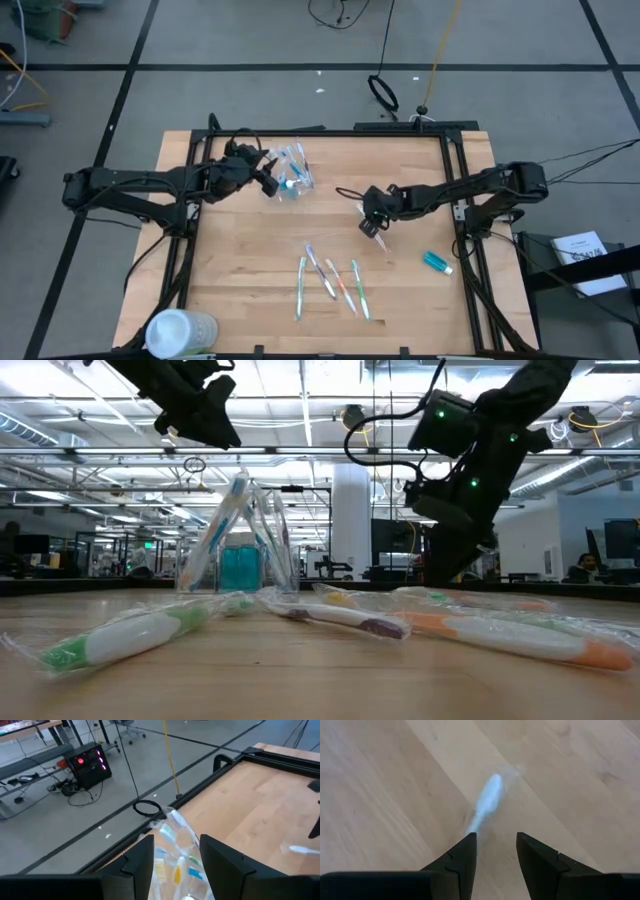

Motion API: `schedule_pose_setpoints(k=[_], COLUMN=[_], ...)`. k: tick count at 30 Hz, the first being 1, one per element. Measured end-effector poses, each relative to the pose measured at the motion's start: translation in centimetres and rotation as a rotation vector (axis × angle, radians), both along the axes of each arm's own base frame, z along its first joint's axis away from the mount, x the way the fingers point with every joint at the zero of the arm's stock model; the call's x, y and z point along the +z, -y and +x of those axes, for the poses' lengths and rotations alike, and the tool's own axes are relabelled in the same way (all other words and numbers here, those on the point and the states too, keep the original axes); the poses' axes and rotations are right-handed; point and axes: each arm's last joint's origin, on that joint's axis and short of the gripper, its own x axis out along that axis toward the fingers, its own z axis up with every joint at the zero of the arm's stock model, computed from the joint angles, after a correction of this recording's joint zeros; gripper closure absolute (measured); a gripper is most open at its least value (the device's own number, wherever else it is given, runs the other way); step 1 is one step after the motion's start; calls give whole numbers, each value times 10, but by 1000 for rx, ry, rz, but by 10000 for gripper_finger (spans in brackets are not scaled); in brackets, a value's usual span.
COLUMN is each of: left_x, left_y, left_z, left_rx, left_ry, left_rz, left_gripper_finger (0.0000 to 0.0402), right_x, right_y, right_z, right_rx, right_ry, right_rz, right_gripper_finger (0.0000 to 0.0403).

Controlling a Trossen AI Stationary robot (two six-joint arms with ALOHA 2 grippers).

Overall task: Pick & Place toothbrushing station
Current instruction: Put the orange toothbrush into the transparent organizer

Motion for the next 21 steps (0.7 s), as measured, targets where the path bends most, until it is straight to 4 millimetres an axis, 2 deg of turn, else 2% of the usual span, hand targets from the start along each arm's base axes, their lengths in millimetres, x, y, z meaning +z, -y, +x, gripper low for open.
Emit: schedule_pose_setpoints(k=[13, 21], left_x=[2, 2], left_y=[-3, -3], left_z=[1, 1], left_rx=[-1, -3], left_ry=[-1, -5], left_rz=[32, 34], left_gripper_finger=[236, 236], right_x=[-1, -13], right_y=[1, 1], right_z=[2, 5], right_rx=[-6, -18], right_ry=[72, 50], right_rz=[24, 59], right_gripper_finger=[273, 273])
